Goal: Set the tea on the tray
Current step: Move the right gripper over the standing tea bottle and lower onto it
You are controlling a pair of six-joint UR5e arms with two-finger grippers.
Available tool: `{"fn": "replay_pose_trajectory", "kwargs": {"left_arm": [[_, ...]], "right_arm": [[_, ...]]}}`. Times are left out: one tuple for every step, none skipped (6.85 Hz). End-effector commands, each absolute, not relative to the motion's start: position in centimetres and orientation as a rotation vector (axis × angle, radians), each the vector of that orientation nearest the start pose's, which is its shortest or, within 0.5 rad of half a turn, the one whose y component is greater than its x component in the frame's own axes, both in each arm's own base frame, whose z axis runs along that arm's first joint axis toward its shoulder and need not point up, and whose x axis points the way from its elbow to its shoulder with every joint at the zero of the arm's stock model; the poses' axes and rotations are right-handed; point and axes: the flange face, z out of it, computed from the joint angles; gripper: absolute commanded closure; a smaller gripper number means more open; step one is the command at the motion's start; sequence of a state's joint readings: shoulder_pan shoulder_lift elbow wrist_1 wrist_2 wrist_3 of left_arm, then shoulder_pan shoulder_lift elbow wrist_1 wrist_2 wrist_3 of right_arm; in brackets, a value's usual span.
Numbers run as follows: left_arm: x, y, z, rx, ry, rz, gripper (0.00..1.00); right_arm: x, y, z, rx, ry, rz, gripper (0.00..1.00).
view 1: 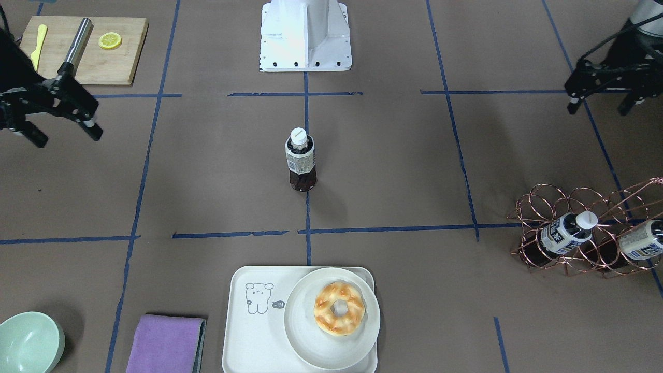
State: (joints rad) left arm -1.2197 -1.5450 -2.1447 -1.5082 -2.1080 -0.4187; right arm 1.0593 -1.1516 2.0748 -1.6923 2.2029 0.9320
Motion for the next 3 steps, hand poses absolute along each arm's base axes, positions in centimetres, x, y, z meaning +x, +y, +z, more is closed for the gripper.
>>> {"fn": "replay_pose_trajectory", "kwargs": {"left_arm": [[-0.3,-47.2,48.6,0.214,0.592,0.150,0.00],[-2.9,-47.5,50.7,0.207,0.637,0.168,0.00],[-4.7,-47.6,52.6,0.200,0.639,0.166,0.00]], "right_arm": [[-28.6,-47.3,15.0,0.157,-0.974,0.204,0.00],[-32.6,-45.4,11.7,0.173,-0.907,0.191,0.00],[-36.5,-43.0,9.5,0.176,-0.878,0.194,0.00]]}}
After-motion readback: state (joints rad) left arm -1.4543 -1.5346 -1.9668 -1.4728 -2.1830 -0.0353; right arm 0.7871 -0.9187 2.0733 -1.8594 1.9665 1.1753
